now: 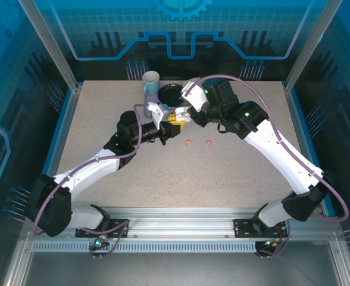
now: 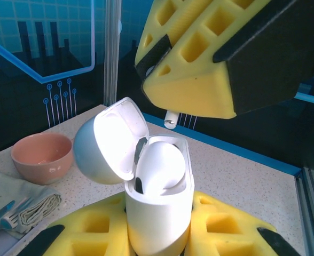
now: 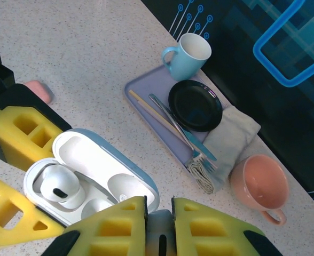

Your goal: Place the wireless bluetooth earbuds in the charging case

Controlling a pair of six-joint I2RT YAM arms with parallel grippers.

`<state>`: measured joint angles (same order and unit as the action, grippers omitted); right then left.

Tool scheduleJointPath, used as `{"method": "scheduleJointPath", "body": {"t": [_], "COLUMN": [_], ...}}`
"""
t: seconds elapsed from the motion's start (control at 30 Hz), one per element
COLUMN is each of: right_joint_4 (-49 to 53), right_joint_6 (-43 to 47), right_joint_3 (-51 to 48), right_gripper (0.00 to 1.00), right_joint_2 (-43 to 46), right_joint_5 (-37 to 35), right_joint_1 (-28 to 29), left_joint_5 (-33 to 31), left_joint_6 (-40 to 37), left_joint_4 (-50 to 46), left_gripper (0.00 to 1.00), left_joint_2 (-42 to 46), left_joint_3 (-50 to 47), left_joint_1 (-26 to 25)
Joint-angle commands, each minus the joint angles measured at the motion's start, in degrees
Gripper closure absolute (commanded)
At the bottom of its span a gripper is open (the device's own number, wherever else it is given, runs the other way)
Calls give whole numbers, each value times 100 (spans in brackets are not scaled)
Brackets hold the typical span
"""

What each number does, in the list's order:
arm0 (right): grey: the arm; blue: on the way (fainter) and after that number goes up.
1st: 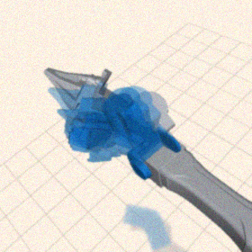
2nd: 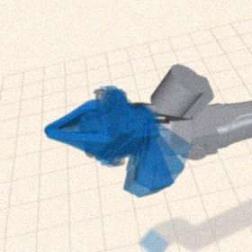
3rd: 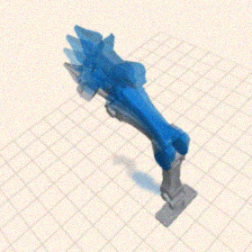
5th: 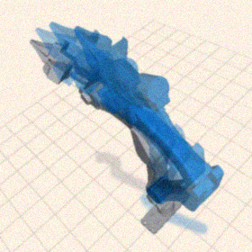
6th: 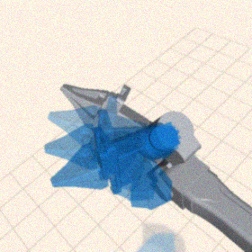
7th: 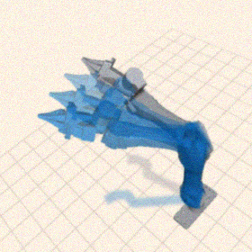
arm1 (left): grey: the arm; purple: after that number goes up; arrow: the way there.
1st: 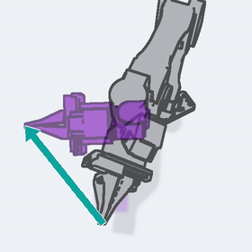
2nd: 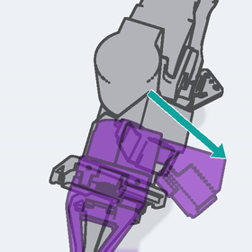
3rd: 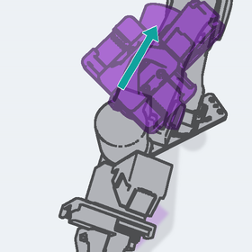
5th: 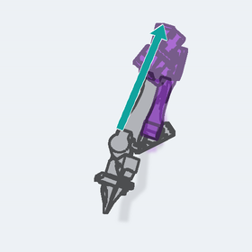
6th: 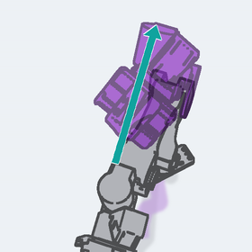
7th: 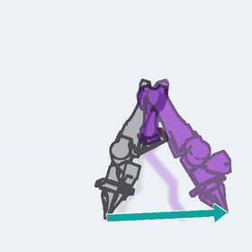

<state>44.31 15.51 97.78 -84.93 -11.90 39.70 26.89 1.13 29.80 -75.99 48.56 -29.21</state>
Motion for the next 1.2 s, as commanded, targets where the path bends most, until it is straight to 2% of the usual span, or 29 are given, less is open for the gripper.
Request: {"method": "scheduleJointPath", "body": {"t": [0.0,0.57,0.87,1.17], "right_joint_4": [-22,87,77,18], "right_joint_6": [102,440,780,875], "right_joint_3": [103,-150,-172,65], "right_gripper": [95,99,99,87], "right_joint_2": [-85,16,-41,-227], "right_joint_5": [-96,74,-319,-499], "right_joint_1": [-37,54,334,517], "left_joint_5": [157,129,141,130], "left_joint_6": [-88,-104,-87,-49], "left_joint_4": [122,122,156,234], "left_gripper": [100,100,100,100], "left_joint_2": [92,51,0,-13], "left_joint_3": [120,204,231,201], "left_joint_1": [-30,-29,-23,-23]}}
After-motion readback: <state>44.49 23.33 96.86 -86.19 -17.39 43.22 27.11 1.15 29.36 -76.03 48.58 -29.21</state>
